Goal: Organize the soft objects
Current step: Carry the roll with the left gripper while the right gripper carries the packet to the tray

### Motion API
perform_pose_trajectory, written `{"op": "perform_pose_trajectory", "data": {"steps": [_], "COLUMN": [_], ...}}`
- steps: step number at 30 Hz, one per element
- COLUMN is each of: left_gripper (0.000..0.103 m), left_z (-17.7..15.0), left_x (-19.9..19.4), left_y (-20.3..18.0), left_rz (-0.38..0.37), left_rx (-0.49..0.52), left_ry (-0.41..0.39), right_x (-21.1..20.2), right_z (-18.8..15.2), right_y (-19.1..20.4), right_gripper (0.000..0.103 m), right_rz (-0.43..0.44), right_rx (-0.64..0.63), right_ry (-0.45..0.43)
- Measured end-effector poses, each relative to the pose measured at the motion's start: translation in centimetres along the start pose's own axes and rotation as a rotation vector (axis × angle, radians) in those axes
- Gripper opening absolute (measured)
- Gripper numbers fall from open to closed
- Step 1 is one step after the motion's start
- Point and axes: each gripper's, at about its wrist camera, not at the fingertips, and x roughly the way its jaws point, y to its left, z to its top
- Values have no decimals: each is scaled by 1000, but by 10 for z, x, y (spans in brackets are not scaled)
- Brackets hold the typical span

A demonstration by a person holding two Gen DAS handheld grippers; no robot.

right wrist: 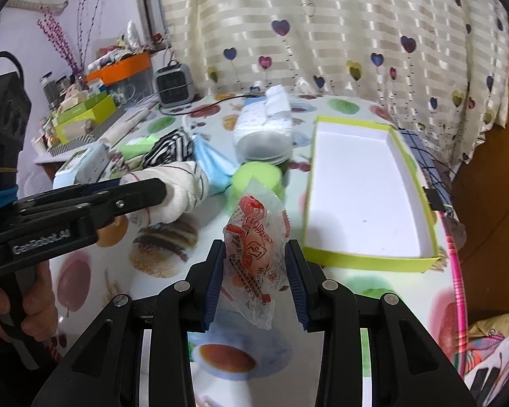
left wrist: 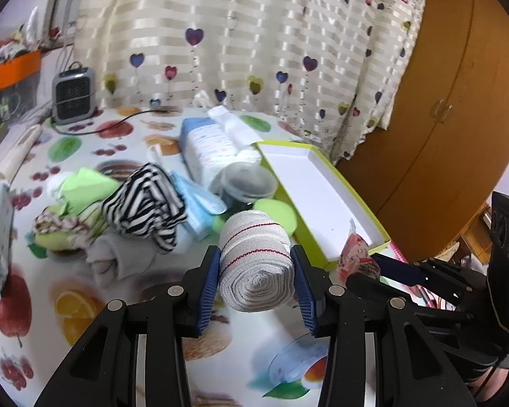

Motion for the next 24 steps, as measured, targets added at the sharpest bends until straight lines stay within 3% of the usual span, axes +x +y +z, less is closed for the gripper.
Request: {"op": "perform_pose_trajectory", "data": {"steps": [10,24], "left_gripper": [40,40], "left_z": [20,52], "left_x": [16,64], "left_y": [-30,-74], "left_rz": [-61,-111], "left_rx": [47,90], "left_ry": [-3,13], "right_x": [3,43], "right_z": [10,21], "right_y": [-42,-102], "right_gripper": [38,38], "right_rz": [-48,-76], "right_rx": [61,130], "right_ry": [-28,4]}}
